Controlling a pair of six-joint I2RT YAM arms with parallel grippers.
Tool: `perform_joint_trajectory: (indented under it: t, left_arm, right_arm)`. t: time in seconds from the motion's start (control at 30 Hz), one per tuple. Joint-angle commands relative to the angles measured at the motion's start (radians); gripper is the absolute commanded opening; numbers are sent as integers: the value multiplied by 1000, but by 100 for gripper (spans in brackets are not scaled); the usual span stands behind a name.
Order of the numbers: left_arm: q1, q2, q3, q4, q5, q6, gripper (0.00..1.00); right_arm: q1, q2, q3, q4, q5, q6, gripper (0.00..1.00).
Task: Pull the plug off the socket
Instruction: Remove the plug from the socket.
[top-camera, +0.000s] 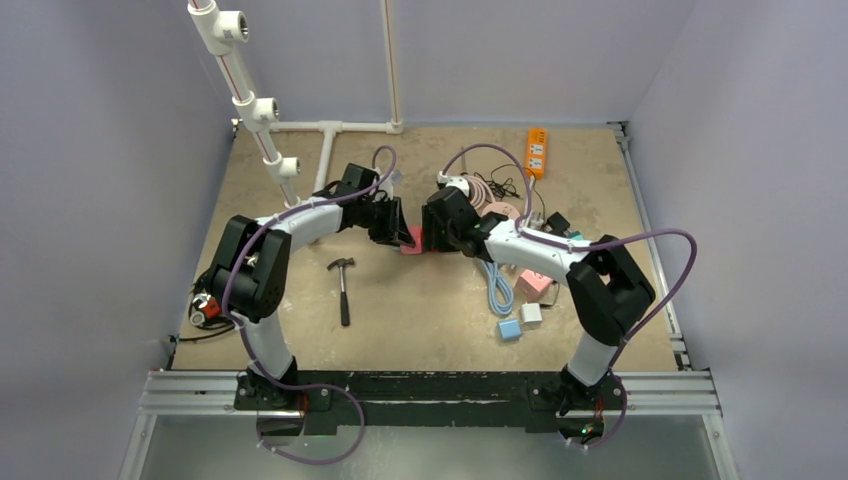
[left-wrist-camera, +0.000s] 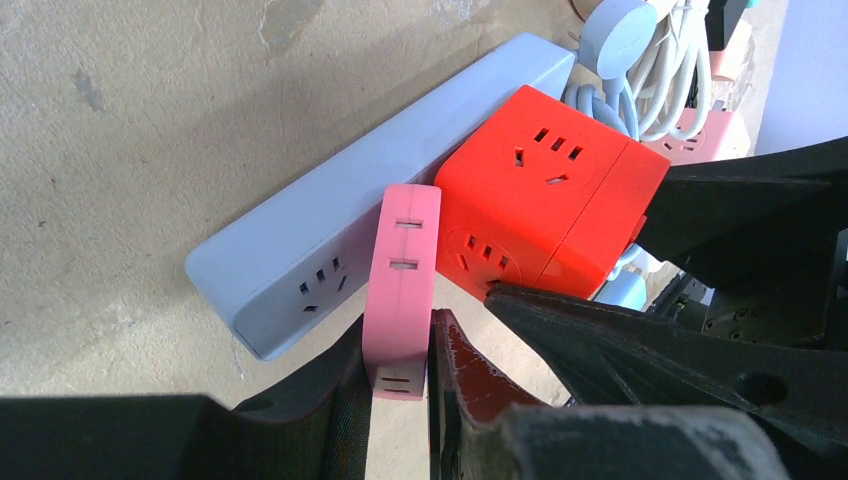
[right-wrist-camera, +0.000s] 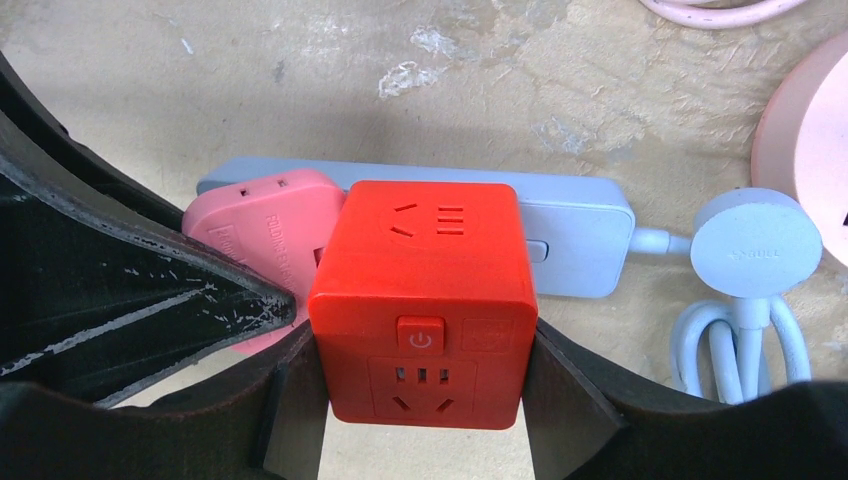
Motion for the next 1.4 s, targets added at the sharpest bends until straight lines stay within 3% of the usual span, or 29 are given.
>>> perform_joint_trajectory:
  t: [0.0,0.33,0.63,0.97,1.37]
  left_arm:
    - [25,51,-15,-29,-210,16,0]
    - [27,52,-15,-29,-213,16,0]
    - [28,48,-14,-29,-214,17,0]
    - [28,47,-14,-29,-214,17,0]
    - [29,49,-15,-31,-217,17,0]
  right_arm:
    - [-4,-73,8,96,-118,20,0]
    - [92,-47,76,5,99,105,0]
    - [199,89,255,-172,262,179,0]
    - [193,22,193,-95,175,146,0]
    - [55,-90,36,38,10,81,0]
